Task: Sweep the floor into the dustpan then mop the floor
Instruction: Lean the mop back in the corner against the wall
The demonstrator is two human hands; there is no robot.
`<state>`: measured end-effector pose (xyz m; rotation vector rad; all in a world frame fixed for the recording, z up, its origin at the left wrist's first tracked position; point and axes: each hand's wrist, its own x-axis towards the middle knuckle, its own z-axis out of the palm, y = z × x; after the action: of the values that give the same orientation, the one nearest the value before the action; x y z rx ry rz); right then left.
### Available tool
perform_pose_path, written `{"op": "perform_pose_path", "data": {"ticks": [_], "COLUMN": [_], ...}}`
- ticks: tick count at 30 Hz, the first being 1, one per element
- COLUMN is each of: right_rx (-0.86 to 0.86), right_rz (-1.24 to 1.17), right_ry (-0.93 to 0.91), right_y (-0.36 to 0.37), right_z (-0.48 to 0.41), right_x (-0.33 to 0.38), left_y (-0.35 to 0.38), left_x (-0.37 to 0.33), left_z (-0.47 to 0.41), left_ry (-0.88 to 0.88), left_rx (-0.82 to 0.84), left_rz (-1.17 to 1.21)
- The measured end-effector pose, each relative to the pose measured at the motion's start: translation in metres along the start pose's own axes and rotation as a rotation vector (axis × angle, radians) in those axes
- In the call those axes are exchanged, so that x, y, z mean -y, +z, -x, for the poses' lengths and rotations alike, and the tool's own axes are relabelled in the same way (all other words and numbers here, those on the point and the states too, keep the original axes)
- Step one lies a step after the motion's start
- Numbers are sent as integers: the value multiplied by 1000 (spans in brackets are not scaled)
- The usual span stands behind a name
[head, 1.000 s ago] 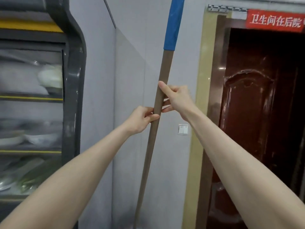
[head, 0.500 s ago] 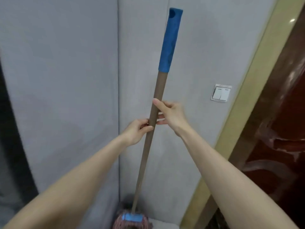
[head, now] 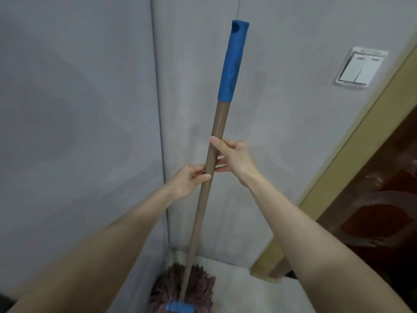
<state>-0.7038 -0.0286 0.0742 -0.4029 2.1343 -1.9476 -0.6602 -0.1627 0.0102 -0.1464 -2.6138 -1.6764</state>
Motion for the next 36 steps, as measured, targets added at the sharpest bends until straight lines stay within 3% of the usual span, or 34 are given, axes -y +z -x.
{"op": "perform_pose_path", "data": {"ticks": [15, 36], "right_rx": [85, 102], "right_rz": [-2, -6], "right_ry": [140, 70], "right_y": [-6, -9], "right_z": [-63, -140], "right_x": [-72, -90], "left_y": [20, 15], "left_x": [85, 138], "left_z": [-51, -109], "left_ry": [-217, -208], "left_rx": [7, -32], "left_rz": [33, 54]}}
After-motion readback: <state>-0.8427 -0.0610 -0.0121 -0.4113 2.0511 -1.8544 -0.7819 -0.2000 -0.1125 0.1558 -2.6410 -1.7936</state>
